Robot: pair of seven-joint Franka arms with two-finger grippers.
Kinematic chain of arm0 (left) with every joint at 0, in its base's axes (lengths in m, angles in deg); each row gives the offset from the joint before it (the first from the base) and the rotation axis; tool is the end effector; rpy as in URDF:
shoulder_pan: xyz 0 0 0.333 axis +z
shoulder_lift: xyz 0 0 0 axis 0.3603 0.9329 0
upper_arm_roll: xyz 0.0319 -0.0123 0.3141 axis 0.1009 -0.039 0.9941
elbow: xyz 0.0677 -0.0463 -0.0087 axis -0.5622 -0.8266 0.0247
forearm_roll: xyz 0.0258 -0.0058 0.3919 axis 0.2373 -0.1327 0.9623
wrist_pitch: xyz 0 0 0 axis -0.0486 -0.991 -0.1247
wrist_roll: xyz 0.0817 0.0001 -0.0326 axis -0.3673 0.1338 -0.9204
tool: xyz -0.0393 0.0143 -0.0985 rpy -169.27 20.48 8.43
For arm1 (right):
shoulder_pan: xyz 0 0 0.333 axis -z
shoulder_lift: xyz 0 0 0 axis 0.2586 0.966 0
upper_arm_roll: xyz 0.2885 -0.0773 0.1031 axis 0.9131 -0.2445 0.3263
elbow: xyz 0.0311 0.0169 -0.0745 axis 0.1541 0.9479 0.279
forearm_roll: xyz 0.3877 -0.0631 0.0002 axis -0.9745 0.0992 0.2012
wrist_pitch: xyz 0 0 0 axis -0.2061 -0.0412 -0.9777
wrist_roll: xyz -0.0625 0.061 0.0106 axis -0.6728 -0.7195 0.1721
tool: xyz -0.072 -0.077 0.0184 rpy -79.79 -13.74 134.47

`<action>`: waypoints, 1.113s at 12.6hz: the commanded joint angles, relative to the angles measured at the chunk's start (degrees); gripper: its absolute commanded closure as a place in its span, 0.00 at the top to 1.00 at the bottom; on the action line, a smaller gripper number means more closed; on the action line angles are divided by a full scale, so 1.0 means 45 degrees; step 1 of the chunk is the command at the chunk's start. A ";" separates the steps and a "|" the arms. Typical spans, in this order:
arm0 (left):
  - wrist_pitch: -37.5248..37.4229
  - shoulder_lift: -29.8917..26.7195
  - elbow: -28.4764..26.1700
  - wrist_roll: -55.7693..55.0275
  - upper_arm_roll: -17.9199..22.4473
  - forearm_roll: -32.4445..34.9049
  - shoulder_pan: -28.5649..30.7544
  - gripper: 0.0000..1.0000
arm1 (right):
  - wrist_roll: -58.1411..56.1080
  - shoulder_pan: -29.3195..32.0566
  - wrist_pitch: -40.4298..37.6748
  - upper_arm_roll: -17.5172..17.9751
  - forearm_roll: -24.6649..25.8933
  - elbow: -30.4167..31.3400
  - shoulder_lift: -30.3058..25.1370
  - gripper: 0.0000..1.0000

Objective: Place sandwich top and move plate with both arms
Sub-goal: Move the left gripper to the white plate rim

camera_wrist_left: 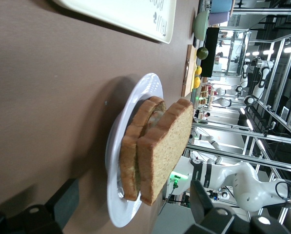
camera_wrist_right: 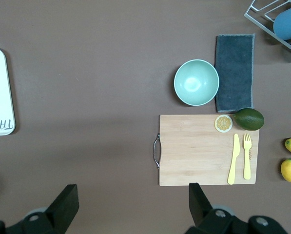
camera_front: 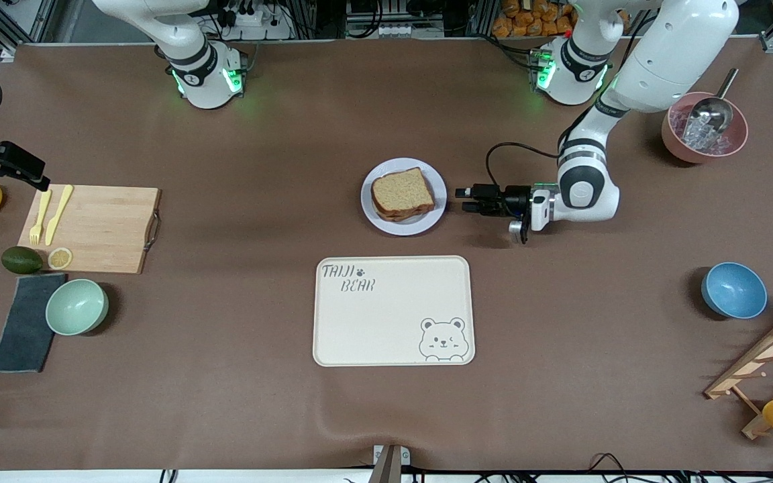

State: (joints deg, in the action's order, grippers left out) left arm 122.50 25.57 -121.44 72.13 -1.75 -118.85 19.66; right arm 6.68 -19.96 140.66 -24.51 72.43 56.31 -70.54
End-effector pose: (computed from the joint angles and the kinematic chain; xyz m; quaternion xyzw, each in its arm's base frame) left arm 0.4283 -0.2026 0.1126 0.8021 -0.0222 -0.0853 0.5906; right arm 0.5545 -0.0276 0.6331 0.9996 -0.0191 0.0014 0.0225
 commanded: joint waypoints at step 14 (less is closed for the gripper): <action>0.0102 0.1396 0.0542 0.1975 -0.0530 -0.1297 -0.0320 0.83 | 0.0152 -0.0068 -0.0049 0.0011 0.0240 -0.0182 0.0085 1.00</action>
State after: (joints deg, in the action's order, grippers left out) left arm 122.47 30.27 -119.57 78.26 -3.93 -122.70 18.69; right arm 6.68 -19.96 140.67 -24.51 72.43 56.31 -70.53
